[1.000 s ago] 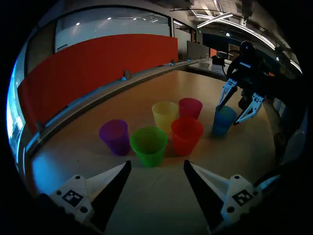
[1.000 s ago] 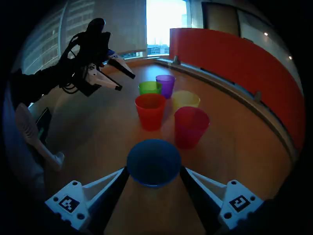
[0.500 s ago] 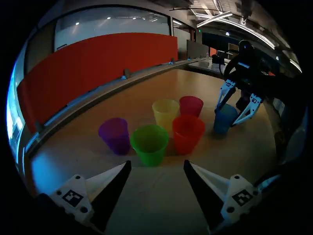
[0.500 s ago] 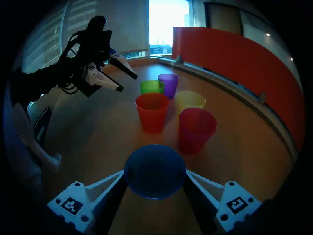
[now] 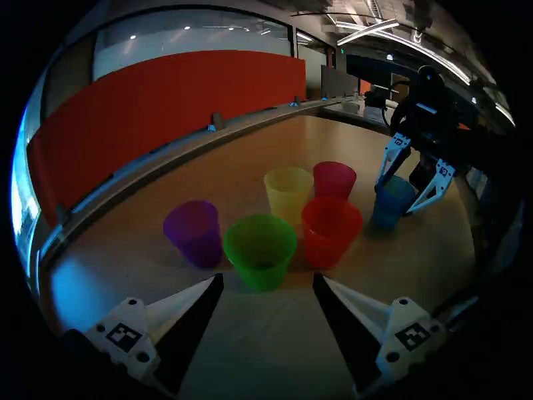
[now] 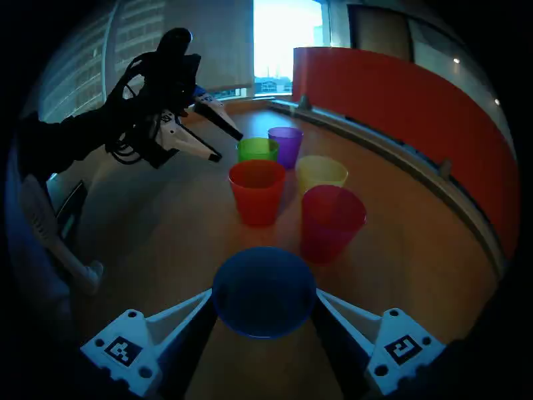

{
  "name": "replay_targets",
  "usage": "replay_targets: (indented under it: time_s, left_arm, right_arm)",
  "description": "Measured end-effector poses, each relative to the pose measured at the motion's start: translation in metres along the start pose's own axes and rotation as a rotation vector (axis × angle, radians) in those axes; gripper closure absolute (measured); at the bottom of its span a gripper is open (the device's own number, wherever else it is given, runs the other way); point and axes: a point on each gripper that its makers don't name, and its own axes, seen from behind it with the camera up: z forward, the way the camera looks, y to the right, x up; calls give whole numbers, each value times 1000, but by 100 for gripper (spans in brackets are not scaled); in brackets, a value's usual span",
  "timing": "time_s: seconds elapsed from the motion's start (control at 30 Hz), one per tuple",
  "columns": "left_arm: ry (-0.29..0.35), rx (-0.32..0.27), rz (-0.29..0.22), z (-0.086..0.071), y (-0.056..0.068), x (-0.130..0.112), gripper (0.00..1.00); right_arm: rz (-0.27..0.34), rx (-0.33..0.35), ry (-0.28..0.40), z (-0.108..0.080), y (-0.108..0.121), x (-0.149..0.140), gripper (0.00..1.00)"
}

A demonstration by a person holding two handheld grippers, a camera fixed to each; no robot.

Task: Pour water

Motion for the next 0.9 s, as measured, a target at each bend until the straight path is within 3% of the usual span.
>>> replay_targets:
  time_s: [0.2, 0.9]
  left_arm:
    - [-3, 17, -3, 12, -7, 2, 0]
    - [-24, 9, 6, 47, -10, 13, 0]
  right_arm:
    - [3, -4, 17, -5, 1, 5, 10]
    - [9, -23, 46, -17, 4, 10, 9]
